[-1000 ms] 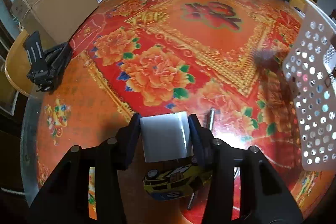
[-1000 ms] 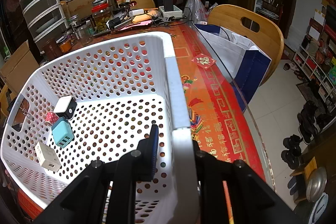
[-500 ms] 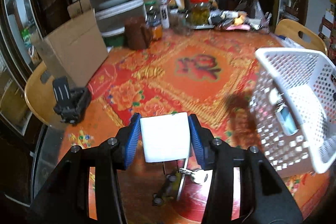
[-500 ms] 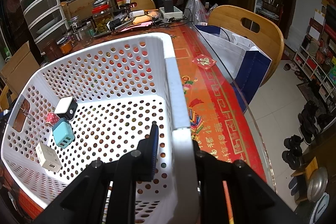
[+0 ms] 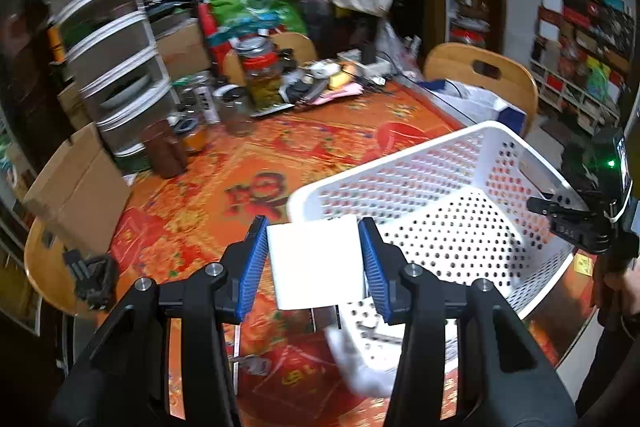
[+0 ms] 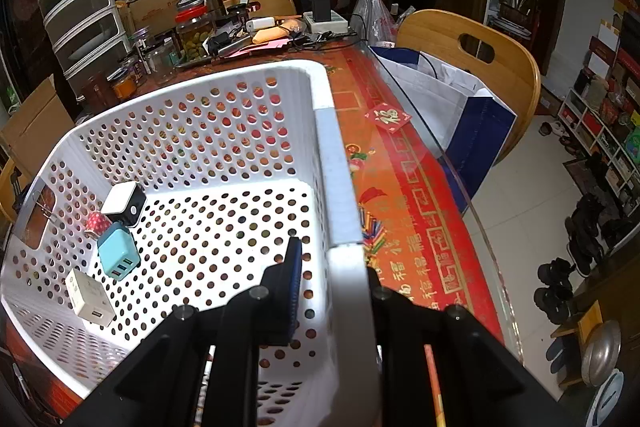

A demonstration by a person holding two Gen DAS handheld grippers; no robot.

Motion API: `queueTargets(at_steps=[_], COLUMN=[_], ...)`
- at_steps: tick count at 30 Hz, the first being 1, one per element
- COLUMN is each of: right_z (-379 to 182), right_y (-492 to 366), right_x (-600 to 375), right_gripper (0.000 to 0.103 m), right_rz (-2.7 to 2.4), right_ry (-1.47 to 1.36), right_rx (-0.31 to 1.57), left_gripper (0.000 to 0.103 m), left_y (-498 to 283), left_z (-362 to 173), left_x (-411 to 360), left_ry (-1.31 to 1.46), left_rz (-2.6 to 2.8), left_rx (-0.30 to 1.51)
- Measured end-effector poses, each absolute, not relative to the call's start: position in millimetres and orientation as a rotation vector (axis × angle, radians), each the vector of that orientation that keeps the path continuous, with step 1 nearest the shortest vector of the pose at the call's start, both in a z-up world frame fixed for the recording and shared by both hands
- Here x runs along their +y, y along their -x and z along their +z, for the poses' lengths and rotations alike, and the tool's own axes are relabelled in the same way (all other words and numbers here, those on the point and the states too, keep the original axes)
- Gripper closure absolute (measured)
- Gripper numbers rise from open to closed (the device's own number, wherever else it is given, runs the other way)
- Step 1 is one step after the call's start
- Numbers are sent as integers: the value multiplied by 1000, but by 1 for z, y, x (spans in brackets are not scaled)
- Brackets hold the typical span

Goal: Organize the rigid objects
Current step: 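Carry the white block into the basket and open the left gripper, then return the left gripper and grasp the yellow toy car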

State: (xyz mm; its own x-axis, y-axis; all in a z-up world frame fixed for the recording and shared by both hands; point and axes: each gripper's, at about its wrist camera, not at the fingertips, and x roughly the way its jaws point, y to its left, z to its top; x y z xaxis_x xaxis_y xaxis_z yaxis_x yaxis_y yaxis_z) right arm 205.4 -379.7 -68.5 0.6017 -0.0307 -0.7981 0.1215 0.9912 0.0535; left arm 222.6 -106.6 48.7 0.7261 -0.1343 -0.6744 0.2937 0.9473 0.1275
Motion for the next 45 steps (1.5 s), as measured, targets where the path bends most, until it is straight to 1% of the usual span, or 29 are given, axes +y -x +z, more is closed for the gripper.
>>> queueTargets(at_steps=[4,6,11,19,20,21,26,30,31,32,33,34,35,36,37,38,41,42,45], right_z=[-68,-68,-68,-68,-68,-68,-68,-68,-68,-68,-68,-68,-68,-68,-68,-68,-68,-68,-67], right_y=[-206,-206,-206,-206,-206,-206,-205,-204,-204,-204,-203,-203,-203,-203,-204,-204,-204,-204,-204], right_x=[-380,-379,-380,-381,-381,-381,-381,-381,-381,-381,-381,-381,-380,-380,-380,-380,-380,-380,-380], right_gripper=[86,86,86,86,86,86,86,86,86,86,86,86,86,86,86,86,86,86,86], right_rz=[-88,-87,-84,-78,-76,-74,-71,-67,-68,-69,-69,-70,-70,-71,-74,-77,-79,-80,-83], right_ry=[-107,-105,-107,-111,-111,-112,-117,-120,-120,-119,-120,-118,-118,-119,-118,-116,-116,-113,-111], right_rx=[921,924,921,925,924,924,920,916,917,918,918,919,919,919,922,923,922,921,919], left_gripper=[60,60,61,62,65,67,67,67,64,57,53,47,39,33,17,0,0,0,0], left_y=[-236,-249,-276,-301,-304,-306,-312,-309,-305,-301,-296,-288,-278,-268,-254,-244,-208,-200,-178], left_z=[38,25,-16,-68,-73,-76,-87,-78,-70,-59,-49,-34,-12,5,29,41,62,61,37], left_x=[-142,-157,-201,-255,-259,-260,-269,-261,-256,-249,-243,-231,-211,-193,-164,-145,-85,-70,-19], left_ry=[-302,-368,-510,-649,-670,-681,-740,-687,-658,-627,-600,-554,-466,-387,-274,-215,-137,-146,-136], left_rz=[-255,-235,-227,-282,-272,-270,-265,-293,-307,-306,-301,-284,-246,-224,-221,-227,-179,-144,-42], left_rx=[769,798,941,1070,1077,1089,1112,1084,1057,1009,957,881,793,740,676,642,558,552,553])
